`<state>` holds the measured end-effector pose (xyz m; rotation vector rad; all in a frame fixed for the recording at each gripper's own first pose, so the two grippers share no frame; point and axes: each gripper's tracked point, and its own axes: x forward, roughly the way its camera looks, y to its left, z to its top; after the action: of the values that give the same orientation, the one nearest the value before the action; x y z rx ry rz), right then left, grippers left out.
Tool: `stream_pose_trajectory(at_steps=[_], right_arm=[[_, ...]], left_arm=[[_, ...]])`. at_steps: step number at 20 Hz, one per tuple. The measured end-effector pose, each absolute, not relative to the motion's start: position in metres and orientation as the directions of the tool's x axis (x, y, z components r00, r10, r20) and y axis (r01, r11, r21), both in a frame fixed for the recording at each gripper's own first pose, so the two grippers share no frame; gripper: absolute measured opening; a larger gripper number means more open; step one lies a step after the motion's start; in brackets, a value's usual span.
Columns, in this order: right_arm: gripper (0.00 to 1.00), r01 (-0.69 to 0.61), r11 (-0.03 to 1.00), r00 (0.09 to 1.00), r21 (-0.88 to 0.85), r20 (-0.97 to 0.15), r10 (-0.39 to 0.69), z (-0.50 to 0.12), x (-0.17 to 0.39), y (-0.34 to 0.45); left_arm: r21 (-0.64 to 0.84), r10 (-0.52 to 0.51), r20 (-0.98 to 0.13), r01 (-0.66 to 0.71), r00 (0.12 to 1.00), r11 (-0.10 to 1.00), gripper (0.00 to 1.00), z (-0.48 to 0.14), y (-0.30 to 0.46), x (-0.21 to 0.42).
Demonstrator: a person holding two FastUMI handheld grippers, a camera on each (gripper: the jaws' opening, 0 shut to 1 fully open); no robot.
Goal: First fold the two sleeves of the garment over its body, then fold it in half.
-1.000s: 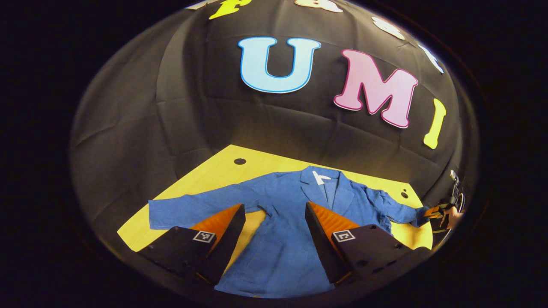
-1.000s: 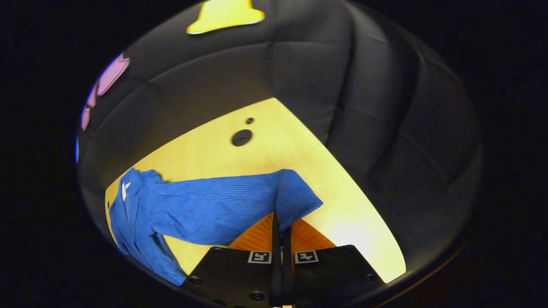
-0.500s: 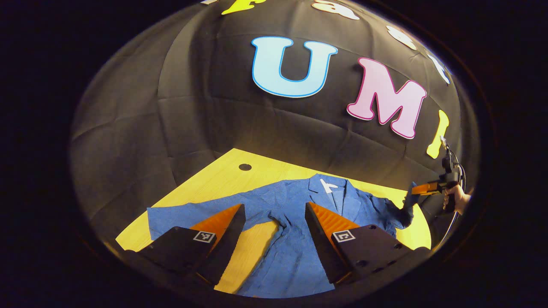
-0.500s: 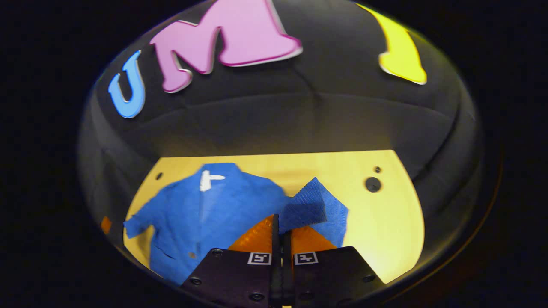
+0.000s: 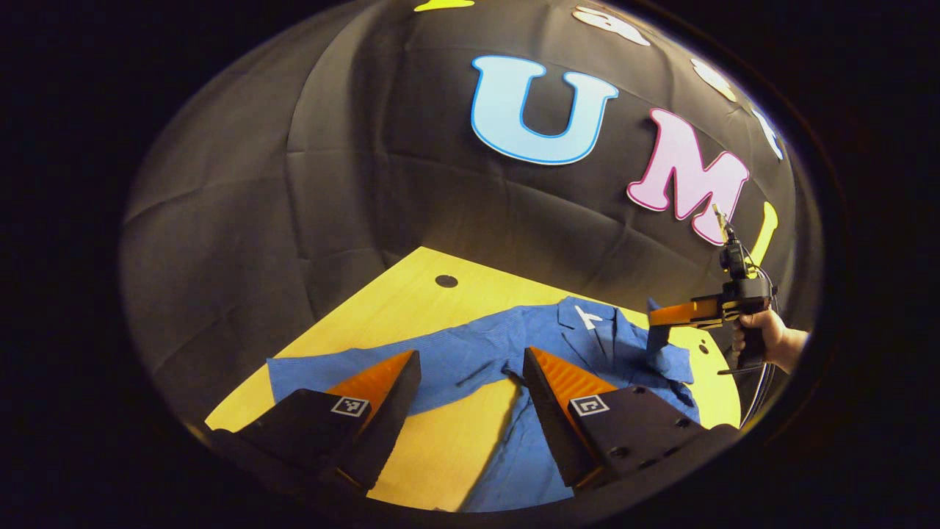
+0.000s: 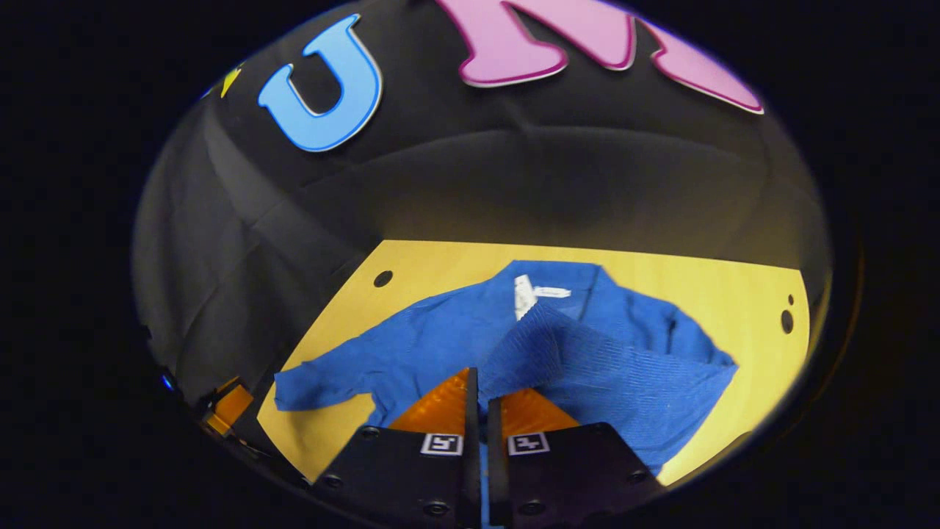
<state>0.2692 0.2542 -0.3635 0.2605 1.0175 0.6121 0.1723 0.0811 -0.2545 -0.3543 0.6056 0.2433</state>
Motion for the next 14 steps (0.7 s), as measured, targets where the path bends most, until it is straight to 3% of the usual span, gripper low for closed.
stream_pose_trajectory(at_steps=[1,4,5,7,8,9,14], right_arm=[[0.18,-0.345,0.796,0.393,0.498,-0.693,0.604,-0.362,0.270,0.270],[0.99,-0.306,0.789,0.427,0.532,-0.664,0.614,-0.358,0.266,0.297],[0.92,-0.316,0.798,0.443,0.513,-0.664,0.603,-0.356,0.265,0.295],[0.97,-0.362,0.812,0.468,0.458,-0.664,0.583,-0.349,0.259,0.288],[0.81,-0.391,0.814,0.480,0.430,-0.659,0.579,-0.342,0.254,0.285],[0.98,-0.417,0.817,0.493,0.399,-0.655,0.572,-0.336,0.250,0.279],[0.98,-0.500,0.804,0.514,0.323,-0.637,0.575,-0.299,0.208,0.246]], left_arm=[[-0.254,0.125,-0.597,-0.335,0.792,0.908,0.82,-0.258,0.088,0.169],[-0.265,0.155,-0.611,-0.384,0.777,0.884,0.82,-0.268,0.108,0.161],[-0.270,0.167,-0.617,-0.406,0.769,0.873,0.82,-0.273,0.116,0.157],[-0.284,0.189,-0.634,-0.453,0.750,0.845,0.82,-0.285,0.131,0.147],[-0.285,0.200,-0.646,-0.476,0.737,0.832,0.82,-0.291,0.137,0.144],[-0.281,0.217,-0.654,-0.499,0.724,0.819,0.82,-0.298,0.144,0.140],[-0.179,0.293,-0.750,-0.609,0.592,0.773,0.82,-0.337,0.180,0.117]])
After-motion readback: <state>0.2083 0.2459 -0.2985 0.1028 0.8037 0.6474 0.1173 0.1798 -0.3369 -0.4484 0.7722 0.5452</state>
